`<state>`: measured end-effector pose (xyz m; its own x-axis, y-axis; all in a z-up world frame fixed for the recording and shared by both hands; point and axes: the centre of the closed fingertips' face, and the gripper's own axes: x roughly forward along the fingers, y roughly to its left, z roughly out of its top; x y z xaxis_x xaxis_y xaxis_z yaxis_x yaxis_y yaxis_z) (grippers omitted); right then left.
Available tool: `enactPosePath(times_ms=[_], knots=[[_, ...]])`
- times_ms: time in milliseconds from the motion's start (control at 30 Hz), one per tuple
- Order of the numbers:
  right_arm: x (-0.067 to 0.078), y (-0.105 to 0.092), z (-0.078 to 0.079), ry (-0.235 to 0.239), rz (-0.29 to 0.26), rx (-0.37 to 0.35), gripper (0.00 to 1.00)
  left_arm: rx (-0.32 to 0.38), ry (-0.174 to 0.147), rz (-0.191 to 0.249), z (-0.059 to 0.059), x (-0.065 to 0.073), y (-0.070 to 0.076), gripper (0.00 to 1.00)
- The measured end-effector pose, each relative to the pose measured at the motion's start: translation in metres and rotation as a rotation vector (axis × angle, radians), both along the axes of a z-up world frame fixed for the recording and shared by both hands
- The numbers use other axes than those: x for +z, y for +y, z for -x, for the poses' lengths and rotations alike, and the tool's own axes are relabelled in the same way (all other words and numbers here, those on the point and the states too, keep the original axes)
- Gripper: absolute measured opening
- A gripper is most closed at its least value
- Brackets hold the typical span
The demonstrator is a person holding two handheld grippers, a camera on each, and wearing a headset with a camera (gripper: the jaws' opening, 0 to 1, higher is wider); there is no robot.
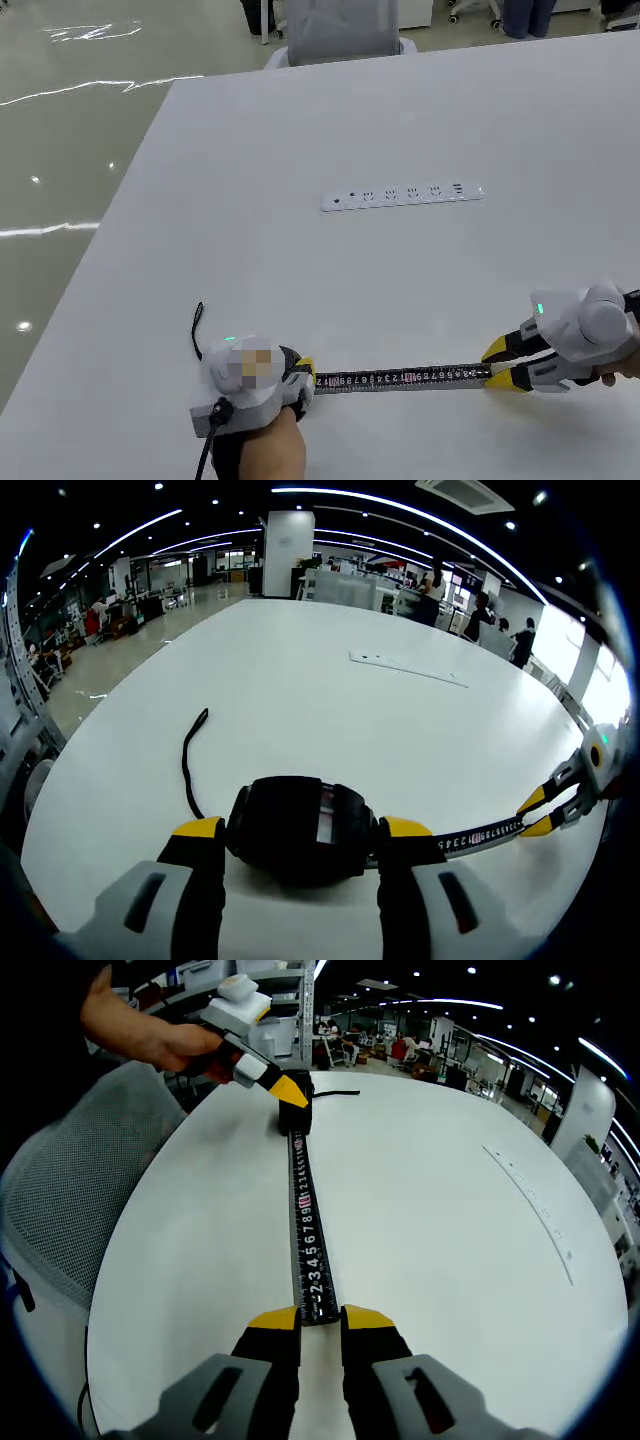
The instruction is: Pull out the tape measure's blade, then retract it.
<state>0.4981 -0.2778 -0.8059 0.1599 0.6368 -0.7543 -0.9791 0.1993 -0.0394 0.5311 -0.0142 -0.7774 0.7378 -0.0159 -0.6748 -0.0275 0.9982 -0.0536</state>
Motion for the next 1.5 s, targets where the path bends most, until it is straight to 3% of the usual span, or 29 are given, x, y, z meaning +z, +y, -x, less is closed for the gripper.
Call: enactPosePath(times_ms=[267,633,1500], knots=[[0.0004,-0.0003,-0.0003,-0.001,-0.003,0.003,0.14,0.003,-0.008,-0.02,0.001,0.0004,0.0006,0.57],[0.0035,0.0056,0.0016,-0.001,-0.006,0.013,0.13,0.014,0.029,-0.041,0.0024,0.0,0.001,0.55],[0.0028,0.0026,-0.002,-0.011,-0.012,0.015,0.13,0.012,0.039,-0.036,0.0017,-0.0009,0.002,0.54]])
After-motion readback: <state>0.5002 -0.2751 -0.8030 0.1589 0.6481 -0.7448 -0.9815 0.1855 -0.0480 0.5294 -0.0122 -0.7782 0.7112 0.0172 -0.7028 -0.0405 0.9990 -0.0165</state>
